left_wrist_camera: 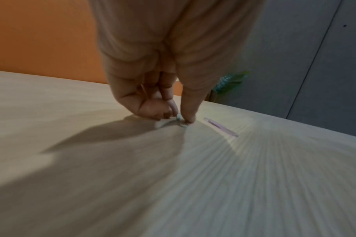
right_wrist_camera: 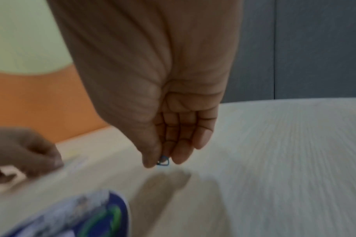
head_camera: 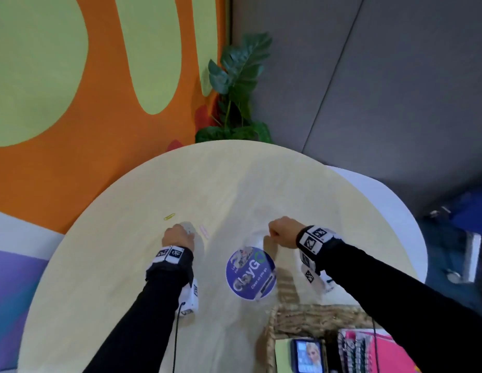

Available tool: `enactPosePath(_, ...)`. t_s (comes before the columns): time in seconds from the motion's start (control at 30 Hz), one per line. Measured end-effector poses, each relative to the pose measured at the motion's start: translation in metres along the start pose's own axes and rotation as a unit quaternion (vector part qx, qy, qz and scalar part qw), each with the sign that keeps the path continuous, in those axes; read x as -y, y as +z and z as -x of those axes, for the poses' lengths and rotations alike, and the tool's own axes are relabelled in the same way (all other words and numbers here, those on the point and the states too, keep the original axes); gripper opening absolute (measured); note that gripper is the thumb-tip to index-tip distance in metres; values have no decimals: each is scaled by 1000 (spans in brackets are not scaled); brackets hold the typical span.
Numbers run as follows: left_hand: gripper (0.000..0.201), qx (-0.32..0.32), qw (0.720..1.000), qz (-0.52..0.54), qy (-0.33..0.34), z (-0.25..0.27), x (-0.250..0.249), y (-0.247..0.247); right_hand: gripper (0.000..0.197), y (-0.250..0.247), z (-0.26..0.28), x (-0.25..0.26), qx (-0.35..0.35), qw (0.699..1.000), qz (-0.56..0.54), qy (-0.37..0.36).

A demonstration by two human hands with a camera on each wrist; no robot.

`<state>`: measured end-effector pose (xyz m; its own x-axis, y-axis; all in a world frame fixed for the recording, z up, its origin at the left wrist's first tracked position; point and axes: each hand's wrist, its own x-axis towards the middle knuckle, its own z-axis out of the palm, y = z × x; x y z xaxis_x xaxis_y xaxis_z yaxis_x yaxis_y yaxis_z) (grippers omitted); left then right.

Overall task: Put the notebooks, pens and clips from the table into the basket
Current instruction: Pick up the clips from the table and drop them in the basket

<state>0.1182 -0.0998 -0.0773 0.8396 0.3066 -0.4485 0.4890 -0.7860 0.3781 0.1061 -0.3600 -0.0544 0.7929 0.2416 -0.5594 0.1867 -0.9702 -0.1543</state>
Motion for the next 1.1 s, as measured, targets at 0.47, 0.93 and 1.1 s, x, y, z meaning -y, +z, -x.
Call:
enactPosePath(0.47,35,8,998,-29,63,22,-3,-11,11,60,223,41,-78,983,-164,-28)
enactPosePath(0.93,9,111,895,-68,426,244,-30,-61,24,137,217,77,77,989,129,-1)
enactPosePath(1.1,14,183,860,-149,453,285,-17,-14,21,127,227,66,14,998,32,50)
